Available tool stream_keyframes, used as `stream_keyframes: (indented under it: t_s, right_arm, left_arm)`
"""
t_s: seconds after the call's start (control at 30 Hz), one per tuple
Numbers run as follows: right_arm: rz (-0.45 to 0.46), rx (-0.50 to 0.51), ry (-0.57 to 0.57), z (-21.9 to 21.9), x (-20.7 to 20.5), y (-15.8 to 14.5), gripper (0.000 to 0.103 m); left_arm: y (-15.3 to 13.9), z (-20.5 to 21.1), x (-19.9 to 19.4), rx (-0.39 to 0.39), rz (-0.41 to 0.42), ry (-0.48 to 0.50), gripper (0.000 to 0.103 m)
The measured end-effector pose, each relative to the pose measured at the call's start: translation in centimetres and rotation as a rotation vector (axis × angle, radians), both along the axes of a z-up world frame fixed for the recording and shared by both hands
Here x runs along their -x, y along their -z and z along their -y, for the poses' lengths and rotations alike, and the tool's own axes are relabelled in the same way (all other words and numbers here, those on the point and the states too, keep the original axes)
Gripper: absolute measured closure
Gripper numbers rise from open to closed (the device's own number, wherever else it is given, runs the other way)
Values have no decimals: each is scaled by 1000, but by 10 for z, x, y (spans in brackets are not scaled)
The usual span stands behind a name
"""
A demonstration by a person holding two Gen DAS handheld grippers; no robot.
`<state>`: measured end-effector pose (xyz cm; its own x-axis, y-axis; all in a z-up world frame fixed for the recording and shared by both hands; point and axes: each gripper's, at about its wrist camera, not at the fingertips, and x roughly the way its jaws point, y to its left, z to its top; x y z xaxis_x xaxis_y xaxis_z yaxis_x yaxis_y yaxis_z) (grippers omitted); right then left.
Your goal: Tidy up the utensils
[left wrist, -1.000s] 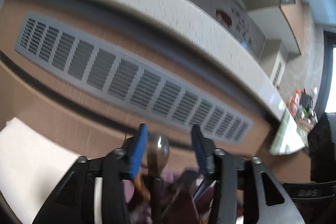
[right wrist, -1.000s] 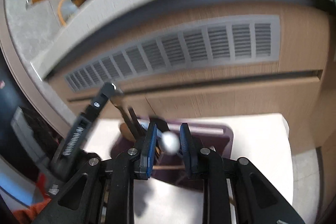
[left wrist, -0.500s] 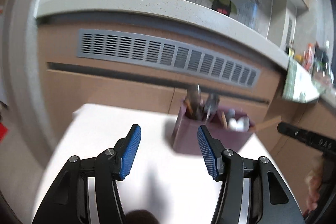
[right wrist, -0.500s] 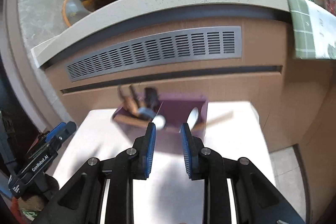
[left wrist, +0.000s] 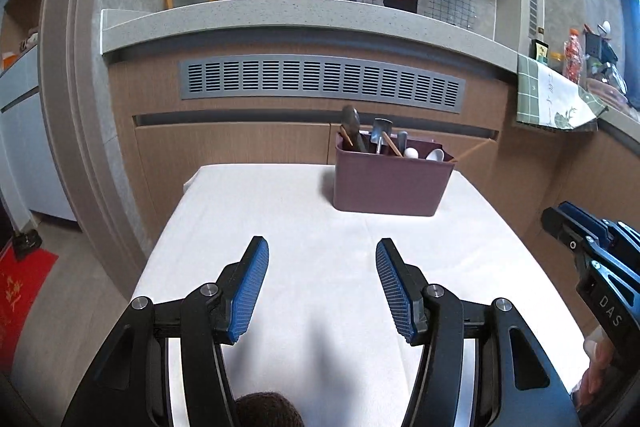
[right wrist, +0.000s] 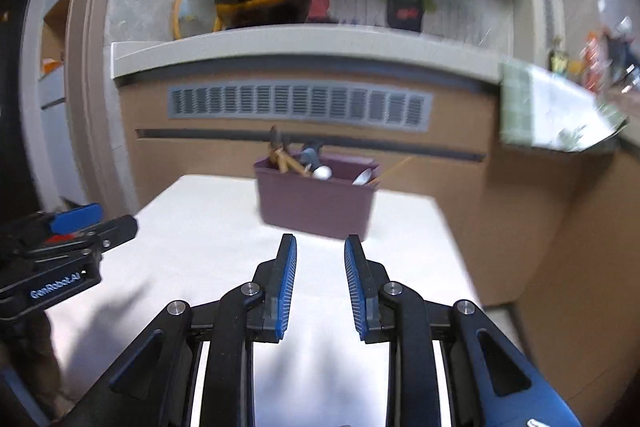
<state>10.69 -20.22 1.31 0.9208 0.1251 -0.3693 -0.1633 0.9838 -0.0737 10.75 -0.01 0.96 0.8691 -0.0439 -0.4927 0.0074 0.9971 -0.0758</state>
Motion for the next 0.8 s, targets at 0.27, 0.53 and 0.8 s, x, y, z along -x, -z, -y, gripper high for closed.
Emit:
stream_keyframes:
  t_s: [0.27,0.53,0.8]
  right_arm:
    - [-72,-43,-2,12,-6,8,79]
    - [-113,-51,-2,13,-12,16,79]
    - [-134,-53,4,15,-15,19,79]
  left_arm:
    - [0,6,-5,-3,-11,21,46]
    - [5,5,-9,5,-34,30,46]
    - [8,6,-12,2,-46,39,46]
